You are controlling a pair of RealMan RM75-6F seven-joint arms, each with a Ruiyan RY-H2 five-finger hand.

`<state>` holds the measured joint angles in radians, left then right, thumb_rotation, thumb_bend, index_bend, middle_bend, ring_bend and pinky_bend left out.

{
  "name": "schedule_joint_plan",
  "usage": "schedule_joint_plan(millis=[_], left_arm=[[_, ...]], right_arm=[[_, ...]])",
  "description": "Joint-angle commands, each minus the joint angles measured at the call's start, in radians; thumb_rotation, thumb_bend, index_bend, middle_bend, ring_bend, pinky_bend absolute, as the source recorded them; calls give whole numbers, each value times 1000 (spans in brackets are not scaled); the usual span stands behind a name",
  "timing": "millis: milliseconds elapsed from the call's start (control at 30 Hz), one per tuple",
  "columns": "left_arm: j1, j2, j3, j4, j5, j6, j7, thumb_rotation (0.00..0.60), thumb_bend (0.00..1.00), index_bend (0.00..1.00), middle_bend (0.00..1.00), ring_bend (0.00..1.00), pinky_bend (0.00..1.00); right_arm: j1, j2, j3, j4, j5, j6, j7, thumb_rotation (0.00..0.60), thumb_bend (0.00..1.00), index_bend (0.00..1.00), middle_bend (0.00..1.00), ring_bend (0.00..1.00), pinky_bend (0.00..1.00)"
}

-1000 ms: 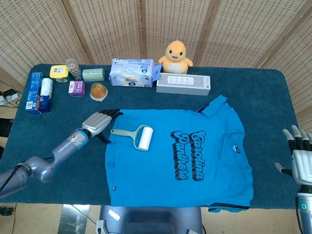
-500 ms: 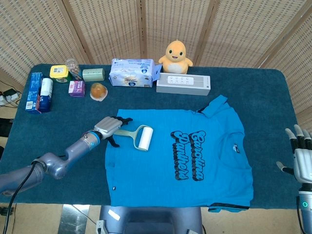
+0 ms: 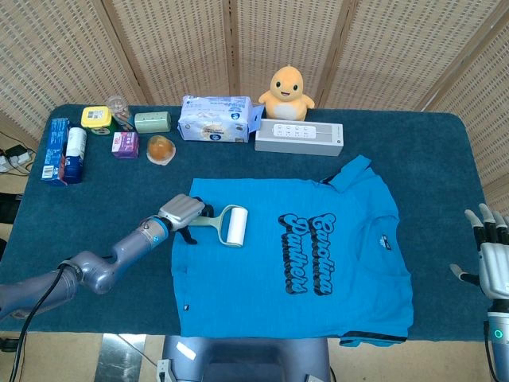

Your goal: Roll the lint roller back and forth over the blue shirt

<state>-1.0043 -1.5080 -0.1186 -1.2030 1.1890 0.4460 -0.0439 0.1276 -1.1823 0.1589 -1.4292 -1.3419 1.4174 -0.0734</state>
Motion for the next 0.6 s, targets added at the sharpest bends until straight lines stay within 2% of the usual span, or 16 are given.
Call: schedule_joint_plan(millis=[33, 200, 367, 600], left_arm=[[-4, -12, 10, -3, -49, 19, 49, 600, 52, 337, 369, 215, 277], [-4, -17, 23, -33, -134, 35, 104, 600, 64, 338, 352, 193, 280], [-13, -13, 36, -72, -210, 64, 165, 600, 81, 339, 352, 191, 346], [-20, -25, 41, -107, -288, 102, 206, 600, 92, 338, 352, 198, 361]], right_arm=[[0, 0, 0, -1, 0, 0, 1, 600, 0, 117, 0, 0, 0], [0, 5, -2, -5, -2, -3, 14, 600, 0, 117, 0, 0, 0], [0, 8, -5, -9, -5, -5, 19, 600, 0, 117, 0, 0, 0], [0, 8, -7, -11, -6, -4, 18, 600, 0, 117, 0, 0, 0]])
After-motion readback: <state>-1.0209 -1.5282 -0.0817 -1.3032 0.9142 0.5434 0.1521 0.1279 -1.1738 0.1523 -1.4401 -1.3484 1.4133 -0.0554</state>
